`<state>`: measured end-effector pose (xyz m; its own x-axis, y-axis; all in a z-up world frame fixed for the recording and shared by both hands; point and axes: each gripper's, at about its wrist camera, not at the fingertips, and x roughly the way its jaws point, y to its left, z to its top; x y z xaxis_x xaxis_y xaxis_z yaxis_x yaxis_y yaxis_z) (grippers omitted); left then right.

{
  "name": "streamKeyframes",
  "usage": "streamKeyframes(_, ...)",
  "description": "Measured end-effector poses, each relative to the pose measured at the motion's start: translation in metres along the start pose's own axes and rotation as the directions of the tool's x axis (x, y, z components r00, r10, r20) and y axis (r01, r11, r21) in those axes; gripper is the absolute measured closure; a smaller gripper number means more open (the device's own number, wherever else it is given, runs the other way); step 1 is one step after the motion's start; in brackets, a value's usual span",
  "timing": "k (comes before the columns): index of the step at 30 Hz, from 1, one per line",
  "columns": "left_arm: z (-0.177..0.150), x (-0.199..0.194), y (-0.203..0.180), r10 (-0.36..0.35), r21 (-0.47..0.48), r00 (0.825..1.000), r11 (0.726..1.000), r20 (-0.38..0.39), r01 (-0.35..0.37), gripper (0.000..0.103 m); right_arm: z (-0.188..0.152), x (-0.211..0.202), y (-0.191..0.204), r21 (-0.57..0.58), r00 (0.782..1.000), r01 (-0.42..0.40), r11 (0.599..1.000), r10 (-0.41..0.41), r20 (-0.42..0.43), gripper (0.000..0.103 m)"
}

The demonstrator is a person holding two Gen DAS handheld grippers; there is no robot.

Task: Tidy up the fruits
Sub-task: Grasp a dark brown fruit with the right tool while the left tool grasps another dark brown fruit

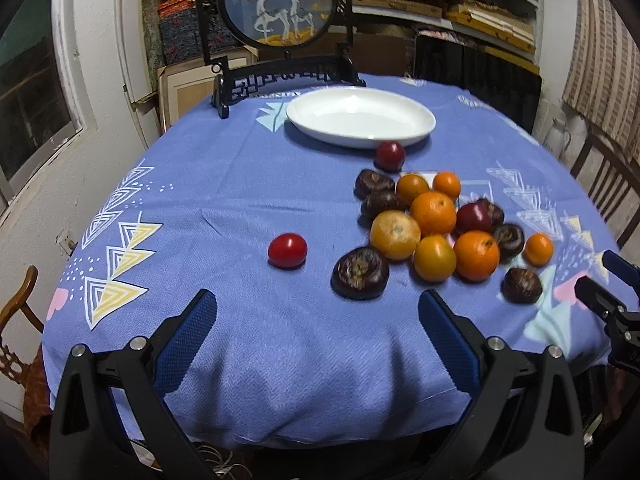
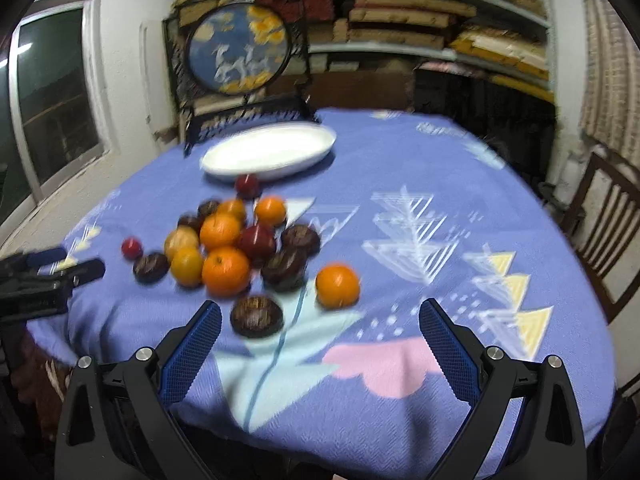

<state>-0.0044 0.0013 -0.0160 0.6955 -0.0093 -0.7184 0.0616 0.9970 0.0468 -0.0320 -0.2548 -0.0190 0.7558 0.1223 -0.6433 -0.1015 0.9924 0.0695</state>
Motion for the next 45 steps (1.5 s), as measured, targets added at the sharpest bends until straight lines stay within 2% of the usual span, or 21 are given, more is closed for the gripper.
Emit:
streamKeyframes(3, -0.004, 0.010, 0.003, -0.005, -0.008, 1.000, 1.000, -0.030, 0.004, 0.004, -0.011, 0.016, -0.004, 0.010, 0.996, -0.060, 0.998, 0.060, -0.064, 0.005)
streamKeyframes(5, -0.005, 0.016, 0.004, -0.010, -0.011, 0.999, 1.000, -0.046, 0.009, 0.004, -0.013, 0.022, -0.001, -0.010, 0.994, -0.086, 0.996, 0.085, -0.073, 0.013)
streamKeyframes(6, -0.006, 0.019, 0.005, -0.007, -0.011, 0.999, 1.000, -0.050, 0.007, 0.004, -0.012, 0.024, 0.001, -0.021, 0.993, -0.090, 0.996, 0.088, -0.074, 0.020)
streamKeyframes(10, -0.004, 0.025, 0.006, -0.007, -0.012, 0.998, 1.000, -0.055, 0.006, 0.004, -0.007, 0.037, 0.010, -0.045, 0.988, -0.129, 0.991, 0.125, -0.096, 0.032)
streamKeyframes(15, -0.003, 0.029, 0.003, 0.004, 0.007, 0.998, 1.000, -0.062, -0.003, 0.004, 0.002, 0.050, 0.018, -0.047, 0.980, -0.173, 0.984, 0.167, -0.113, 0.041)
streamKeyframes(17, -0.003, 0.030, 0.003, 0.005, 0.006, 0.998, 1.000, -0.063, -0.005, 0.004, 0.003, 0.055, 0.024, -0.065, 0.976, -0.183, 0.981, 0.174, -0.129, 0.047)
streamKeyframes(19, -0.004, 0.031, 0.005, 0.005, 0.004, 0.998, 1.000, -0.068, -0.005, 0.004, 0.002, 0.061, 0.030, -0.084, 0.972, -0.193, 0.978, 0.179, -0.150, 0.063)
streamKeyframes(22, -0.003, 0.033, 0.004, 0.003, 0.004, 0.997, 1.000, -0.071, -0.002, 0.004, 0.001, 0.060, 0.038, -0.136, 0.978, -0.177, 0.975, 0.158, -0.135, 0.063)
streamKeyframes(27, -0.001, 0.041, -0.008, -0.030, 0.045, 0.997, 0.998, -0.070, 0.033, 0.004, 0.006, 0.047, 0.025, -0.096, 0.981, -0.179, 0.979, 0.170, -0.090, 0.063)
streamKeyframes(32, 0.005, 0.058, -0.025, -0.119, 0.108, 0.990, 0.986, -0.073, 0.126, 0.004, 0.005, 0.042, 0.010, -0.067, 0.984, -0.162, 0.985, 0.156, -0.081, 0.063)
streamKeyframes(36, 0.010, 0.070, -0.023, -0.140, 0.090, 0.986, 0.985, -0.087, 0.148, 0.004, 0.002, 0.039, 0.003, -0.052, 0.985, -0.162, 0.985, 0.158, -0.077, 0.063)
streamKeyframes(39, 0.010, 0.070, -0.019, -0.144, 0.080, 0.987, 0.986, -0.068, 0.149, 0.004, 0.001, 0.039, 0.001, -0.047, 0.984, -0.163, 0.985, 0.159, -0.075, 0.063)
streamKeyframes(40, 0.009, 0.068, -0.018, -0.147, 0.081, 0.987, 0.985, -0.061, 0.152, 0.011, 0.001, 0.039, 0.001, -0.044, 0.984, -0.164, 0.985, 0.160, -0.076, 0.063)
streamKeyframes(41, 0.009, 0.068, -0.018, -0.149, 0.085, 0.987, 0.985, -0.057, 0.153, 0.029, 0.001, 0.040, 0.001, -0.042, 0.984, -0.166, 0.985, 0.162, -0.077, 0.063)
streamKeyframes(42, 0.009, 0.069, -0.018, -0.158, 0.086, 0.985, 0.983, -0.068, 0.163, 0.038, 0.000, 0.041, 0.001, -0.041, 0.983, -0.169, 0.985, 0.165, -0.079, 0.063)
streamKeyframes(43, 0.009, 0.073, -0.017, -0.170, 0.081, 0.981, 0.981, -0.089, 0.178, 0.045, -0.001, 0.041, 0.001, -0.041, 0.983, -0.171, 0.984, 0.167, -0.080, 0.063)
streamKeyframes(45, 0.007, 0.074, -0.016, -0.171, 0.089, 0.983, 0.980, -0.074, 0.177, 0.045, -0.001, 0.041, 0.002, -0.040, 0.982, -0.175, 0.984, 0.171, -0.081, 0.063)
